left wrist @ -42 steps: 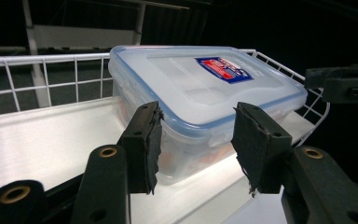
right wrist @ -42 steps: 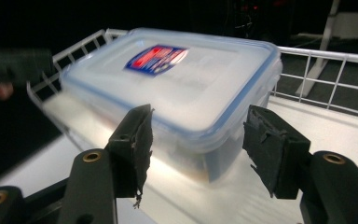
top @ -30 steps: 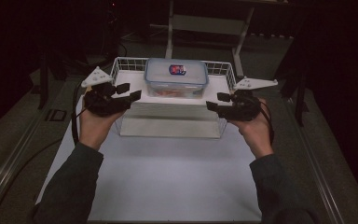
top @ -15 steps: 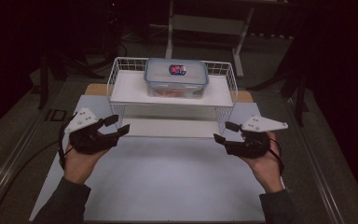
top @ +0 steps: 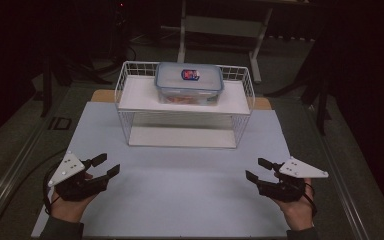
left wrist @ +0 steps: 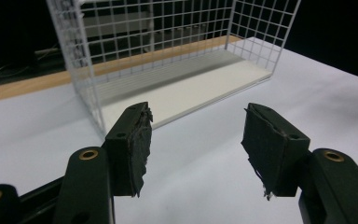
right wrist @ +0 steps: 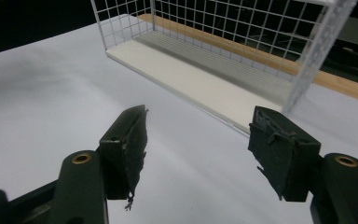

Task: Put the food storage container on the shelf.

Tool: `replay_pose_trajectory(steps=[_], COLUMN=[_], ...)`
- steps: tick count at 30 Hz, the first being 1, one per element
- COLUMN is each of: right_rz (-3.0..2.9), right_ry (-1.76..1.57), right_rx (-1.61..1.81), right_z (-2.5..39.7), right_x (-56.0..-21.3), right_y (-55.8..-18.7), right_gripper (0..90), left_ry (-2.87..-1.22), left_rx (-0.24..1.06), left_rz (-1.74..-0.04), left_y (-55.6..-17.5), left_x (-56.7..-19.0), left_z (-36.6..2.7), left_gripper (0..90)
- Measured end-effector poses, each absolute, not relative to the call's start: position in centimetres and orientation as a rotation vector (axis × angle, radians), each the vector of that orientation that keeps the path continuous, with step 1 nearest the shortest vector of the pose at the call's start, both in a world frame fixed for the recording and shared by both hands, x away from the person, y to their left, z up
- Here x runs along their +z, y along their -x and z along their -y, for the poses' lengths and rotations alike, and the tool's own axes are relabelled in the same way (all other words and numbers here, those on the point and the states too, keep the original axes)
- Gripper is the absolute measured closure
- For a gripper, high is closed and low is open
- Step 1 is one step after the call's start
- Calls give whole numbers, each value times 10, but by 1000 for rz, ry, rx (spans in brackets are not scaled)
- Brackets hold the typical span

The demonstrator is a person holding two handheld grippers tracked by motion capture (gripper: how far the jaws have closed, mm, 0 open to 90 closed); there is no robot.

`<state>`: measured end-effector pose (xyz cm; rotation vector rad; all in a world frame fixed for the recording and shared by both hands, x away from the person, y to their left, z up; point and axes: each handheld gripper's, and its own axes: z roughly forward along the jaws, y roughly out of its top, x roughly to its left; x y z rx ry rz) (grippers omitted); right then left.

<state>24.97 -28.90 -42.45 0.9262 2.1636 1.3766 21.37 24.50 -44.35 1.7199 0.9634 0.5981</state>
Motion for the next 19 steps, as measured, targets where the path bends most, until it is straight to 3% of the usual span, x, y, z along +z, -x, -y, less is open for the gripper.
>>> replay_pose_trajectory(steps=[19], right_rz=[-2078], right_ry=[-972], right_rx=[1411], right_z=[309], right_x=[-443], right_y=[-230], right_gripper=[356], left_ry=[-1707], left_rx=[632], left_rz=[-978], left_y=[-205], left_x=[-458], left_z=[-252], left_gripper=[414])
